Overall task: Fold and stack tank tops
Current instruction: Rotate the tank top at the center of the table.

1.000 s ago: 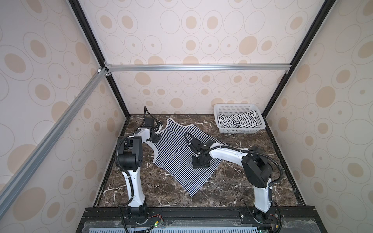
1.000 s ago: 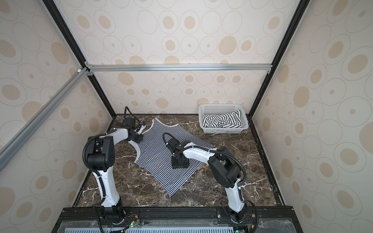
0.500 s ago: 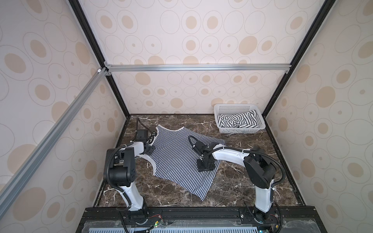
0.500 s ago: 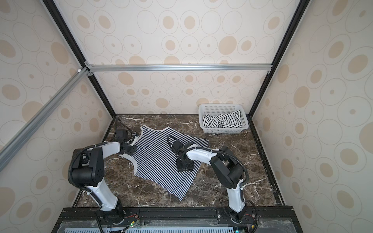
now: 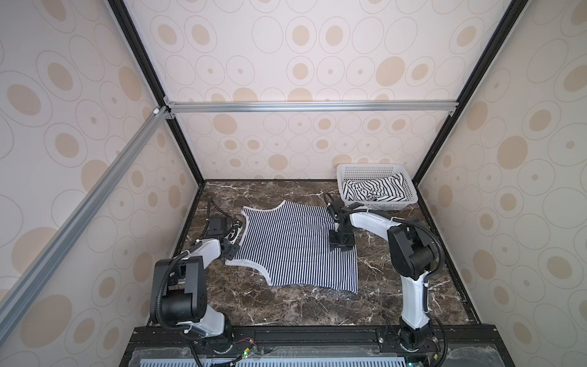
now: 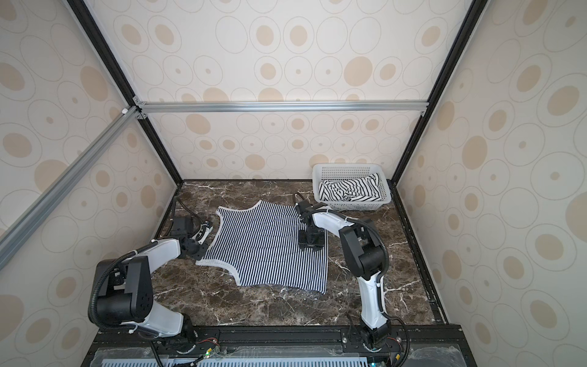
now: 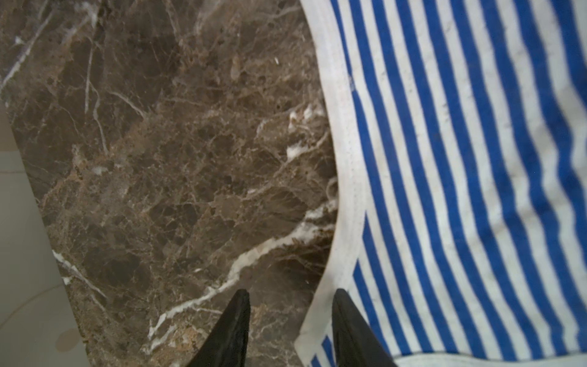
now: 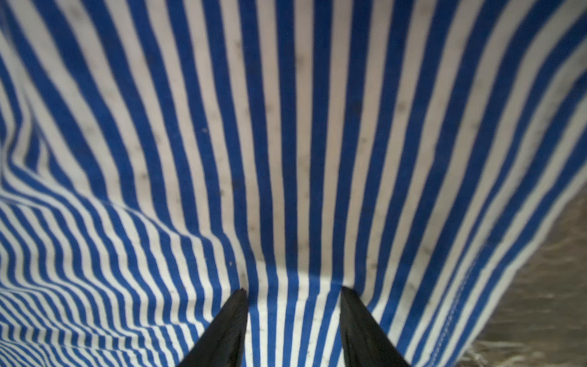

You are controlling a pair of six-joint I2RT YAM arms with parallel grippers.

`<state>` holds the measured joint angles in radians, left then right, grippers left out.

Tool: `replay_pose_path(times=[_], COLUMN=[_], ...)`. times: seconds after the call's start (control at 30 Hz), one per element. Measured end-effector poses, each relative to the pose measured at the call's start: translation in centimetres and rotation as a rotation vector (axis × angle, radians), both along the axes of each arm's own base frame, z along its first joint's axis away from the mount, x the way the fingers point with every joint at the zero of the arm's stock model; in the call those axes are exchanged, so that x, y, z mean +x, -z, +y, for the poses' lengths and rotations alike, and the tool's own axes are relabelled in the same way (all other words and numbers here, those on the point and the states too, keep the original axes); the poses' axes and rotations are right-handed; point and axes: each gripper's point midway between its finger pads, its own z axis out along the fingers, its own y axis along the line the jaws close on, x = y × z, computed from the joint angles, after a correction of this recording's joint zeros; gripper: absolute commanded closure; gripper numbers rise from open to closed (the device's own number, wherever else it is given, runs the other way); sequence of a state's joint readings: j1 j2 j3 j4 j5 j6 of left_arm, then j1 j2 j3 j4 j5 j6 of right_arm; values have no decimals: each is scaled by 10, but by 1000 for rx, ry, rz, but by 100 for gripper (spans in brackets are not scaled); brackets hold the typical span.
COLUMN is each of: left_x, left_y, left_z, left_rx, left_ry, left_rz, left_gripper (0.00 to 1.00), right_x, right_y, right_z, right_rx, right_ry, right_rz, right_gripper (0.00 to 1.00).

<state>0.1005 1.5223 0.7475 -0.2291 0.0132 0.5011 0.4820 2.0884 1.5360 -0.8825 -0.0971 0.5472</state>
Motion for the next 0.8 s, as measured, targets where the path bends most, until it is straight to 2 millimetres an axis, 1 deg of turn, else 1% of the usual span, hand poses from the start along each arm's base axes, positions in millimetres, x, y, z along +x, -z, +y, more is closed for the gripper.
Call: replay_pose_path(times=[0.07, 0.13, 0.2, 0.27, 0.33, 0.43, 0.47, 0.53, 0.6, 0.63, 0.73, 0.8], left_x=[-5, -8, -8, -3, 11, 43, 55, 73, 87, 93, 99, 100], left_y=[3, 2, -5, -17, -33, -59, -65, -68, -61, -52, -25, -9], left_z=[0, -1, -4, -10, -16, -25, -27, -34, -42, -48, -63, -72], left_rx=[3, -2, -21, -54, -91, -144, -159, -185, -206, -218, -241, -250], left_ry=[-2, 0, 8, 18, 27, 44, 49, 59, 73, 79, 98, 109], left_rz=[14, 21, 9, -11, -46, -109, -125, -139, -122, -101, -36, 3], left_gripper=[57, 56, 55, 55, 55, 54, 55, 55, 55, 55, 56, 56], right_x=[7, 6, 2, -8, -23, -46, -52, -60, -65, -66, -65, -64], right_y=[-1, -1, -1, -1, -1, -3, -4, -8, -17, -22, -41, -49], right_z=[1, 2, 3, 2, 2, 4, 6, 11, 14, 16, 13, 10], right_rx=[3, 2, 4, 8, 10, 5, 4, 4, 8, 13, 22, 26], right_ry=[-3, -11, -18, -24, -31, -46, -54, -67, -76, -77, -61, -47], right_rz=[-6, -6, -12, -14, -1, 19, 21, 11, -9, -25, -80, -109], right_gripper=[51, 51, 51, 51, 51, 51, 51, 50, 50, 50, 50, 50])
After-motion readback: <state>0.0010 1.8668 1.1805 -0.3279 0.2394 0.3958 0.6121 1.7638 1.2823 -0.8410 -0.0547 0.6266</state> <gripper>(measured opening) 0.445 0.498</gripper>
